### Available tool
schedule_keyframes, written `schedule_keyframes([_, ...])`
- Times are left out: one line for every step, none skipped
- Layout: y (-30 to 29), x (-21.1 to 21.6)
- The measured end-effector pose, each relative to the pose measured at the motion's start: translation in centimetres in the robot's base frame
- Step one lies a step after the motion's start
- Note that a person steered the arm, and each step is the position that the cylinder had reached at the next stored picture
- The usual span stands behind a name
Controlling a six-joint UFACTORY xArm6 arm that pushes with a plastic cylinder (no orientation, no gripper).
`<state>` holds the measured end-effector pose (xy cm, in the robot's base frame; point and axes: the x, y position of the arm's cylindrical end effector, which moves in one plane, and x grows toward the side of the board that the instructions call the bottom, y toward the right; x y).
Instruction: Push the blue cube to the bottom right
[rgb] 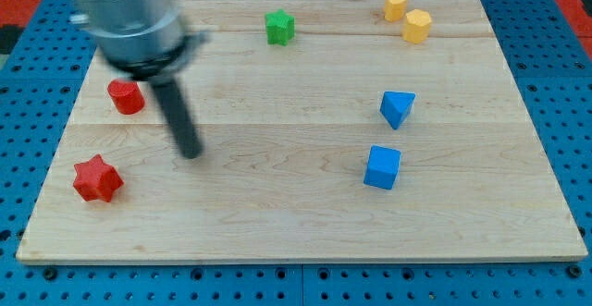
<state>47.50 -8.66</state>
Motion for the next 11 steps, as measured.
schedule_keyframes([10.0,-0.7])
schedule_keyframes([17.4,0.4])
schedule_keyframes([17.3,3.8])
schedule_keyframes([18.5,5.4])
schedule_keyframes([17.7,6.9])
schedule_keyframes([14.1,8.7])
schedule_keyframes([14.1,10.5])
schedule_keyframes([21.6,9.1])
schedule_keyframes([20.8,8.4])
schedule_keyframes([11.8,7.3])
schedule_keyframes([8.1,2.1])
